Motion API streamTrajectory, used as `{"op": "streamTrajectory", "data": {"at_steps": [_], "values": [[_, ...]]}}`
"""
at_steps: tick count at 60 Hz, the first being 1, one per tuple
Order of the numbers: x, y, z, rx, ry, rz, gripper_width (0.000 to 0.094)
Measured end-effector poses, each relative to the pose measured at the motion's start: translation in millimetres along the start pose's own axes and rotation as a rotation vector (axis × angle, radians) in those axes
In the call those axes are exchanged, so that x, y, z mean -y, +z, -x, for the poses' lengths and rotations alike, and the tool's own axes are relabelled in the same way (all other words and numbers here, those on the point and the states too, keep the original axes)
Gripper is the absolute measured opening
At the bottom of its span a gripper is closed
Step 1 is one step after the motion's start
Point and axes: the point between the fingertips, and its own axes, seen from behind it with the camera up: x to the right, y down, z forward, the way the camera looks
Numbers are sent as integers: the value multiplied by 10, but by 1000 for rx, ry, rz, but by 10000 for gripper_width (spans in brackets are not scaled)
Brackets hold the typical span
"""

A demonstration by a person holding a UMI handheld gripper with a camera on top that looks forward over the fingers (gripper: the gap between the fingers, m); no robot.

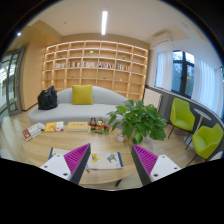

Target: Fold towel

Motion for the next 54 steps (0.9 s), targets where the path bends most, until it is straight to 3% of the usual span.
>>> {"op": "streamTrajectory", "data": {"at_steps": [17,31,43,54], "values": [[-908,512,605,51,-1,130,850],[-1828,908,2098,250,7,260,850],[-1984,1456,3343,372,2,257,853],[-2009,2119,3938,354,-7,247,851]]}}
